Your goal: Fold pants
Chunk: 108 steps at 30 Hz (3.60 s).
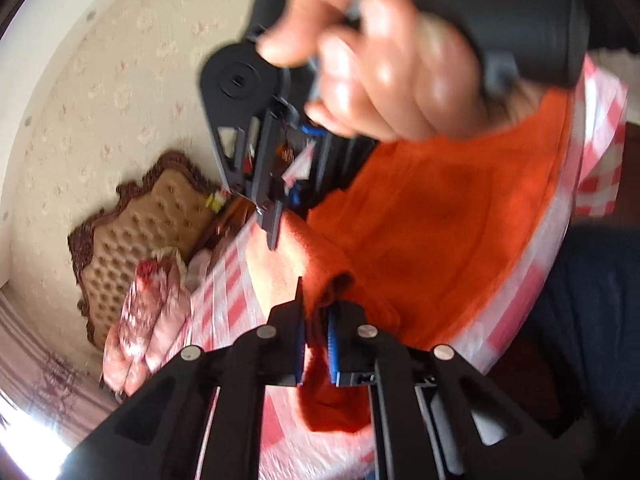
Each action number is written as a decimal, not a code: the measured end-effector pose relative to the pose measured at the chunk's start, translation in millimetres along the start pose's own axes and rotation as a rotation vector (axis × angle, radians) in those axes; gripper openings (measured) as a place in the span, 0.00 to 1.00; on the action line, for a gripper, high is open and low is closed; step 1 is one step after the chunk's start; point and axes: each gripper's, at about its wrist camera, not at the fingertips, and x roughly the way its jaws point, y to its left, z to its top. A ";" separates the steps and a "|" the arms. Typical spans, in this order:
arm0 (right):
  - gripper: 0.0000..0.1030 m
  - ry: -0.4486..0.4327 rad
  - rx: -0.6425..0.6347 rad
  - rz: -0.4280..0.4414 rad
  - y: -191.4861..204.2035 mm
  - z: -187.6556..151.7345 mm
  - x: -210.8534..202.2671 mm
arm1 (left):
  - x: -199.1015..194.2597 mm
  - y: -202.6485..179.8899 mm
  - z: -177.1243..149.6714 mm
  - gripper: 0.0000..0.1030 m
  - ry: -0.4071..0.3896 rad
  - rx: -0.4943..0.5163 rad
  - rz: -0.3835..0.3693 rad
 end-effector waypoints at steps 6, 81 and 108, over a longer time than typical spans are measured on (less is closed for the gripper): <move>0.05 -0.155 -0.039 -0.027 -15.2 -8.5 -111.1 | -28.7 -13.7 71.5 0.08 -0.208 0.032 -0.106; 0.36 -0.422 0.118 -0.532 -189.4 -74.6 -230.3 | 167.6 14.2 5.9 0.11 0.373 -1.030 -0.963; 0.34 -0.525 -0.100 -0.769 -135.9 -80.9 -175.7 | 346.0 64.0 76.5 0.01 0.209 -1.151 -0.900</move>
